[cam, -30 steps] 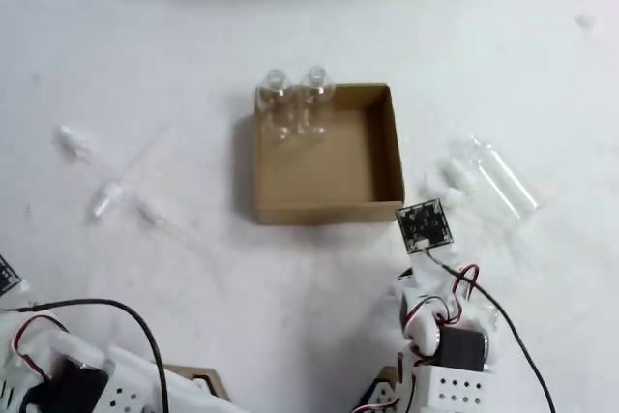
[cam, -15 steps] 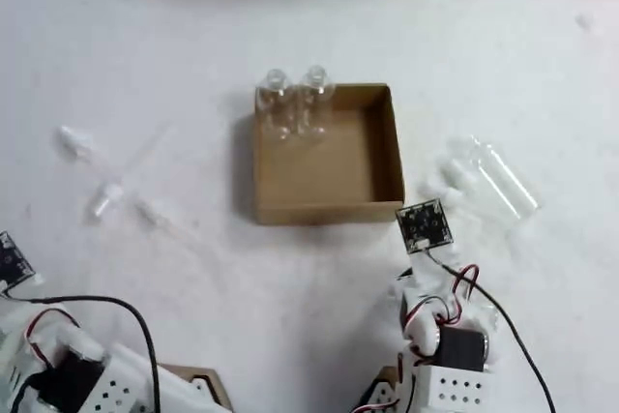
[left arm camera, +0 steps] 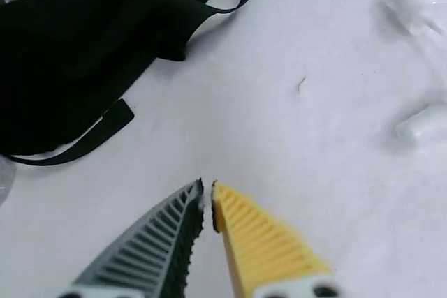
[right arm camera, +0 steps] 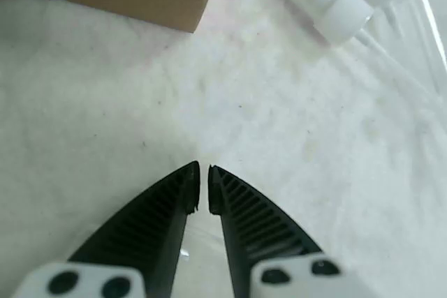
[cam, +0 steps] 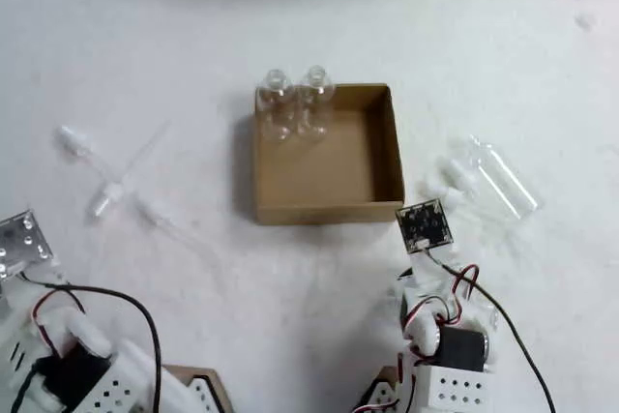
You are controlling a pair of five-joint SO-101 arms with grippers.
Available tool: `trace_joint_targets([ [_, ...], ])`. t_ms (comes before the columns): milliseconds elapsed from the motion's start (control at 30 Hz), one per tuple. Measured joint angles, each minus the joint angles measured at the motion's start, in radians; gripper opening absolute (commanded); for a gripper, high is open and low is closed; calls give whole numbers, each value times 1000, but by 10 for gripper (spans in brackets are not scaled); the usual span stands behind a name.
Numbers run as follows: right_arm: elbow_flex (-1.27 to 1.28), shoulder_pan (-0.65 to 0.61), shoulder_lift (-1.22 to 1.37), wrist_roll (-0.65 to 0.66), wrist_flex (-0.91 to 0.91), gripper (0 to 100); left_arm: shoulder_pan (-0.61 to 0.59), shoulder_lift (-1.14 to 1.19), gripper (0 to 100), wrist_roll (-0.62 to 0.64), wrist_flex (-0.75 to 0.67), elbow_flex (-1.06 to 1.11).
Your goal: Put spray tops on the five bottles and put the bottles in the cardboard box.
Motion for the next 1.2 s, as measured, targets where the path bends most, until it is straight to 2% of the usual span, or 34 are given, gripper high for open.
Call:
trace_joint_targets([
  [300, 0, 0, 0, 0, 0, 16, 183, 0, 32, 0, 0, 63],
  [1067, 0, 0, 0, 0, 0, 16, 190, 0, 31, 0, 28, 95],
  [1200, 0, 0, 0, 0, 0, 16, 227, 0, 31, 0, 28, 110],
])
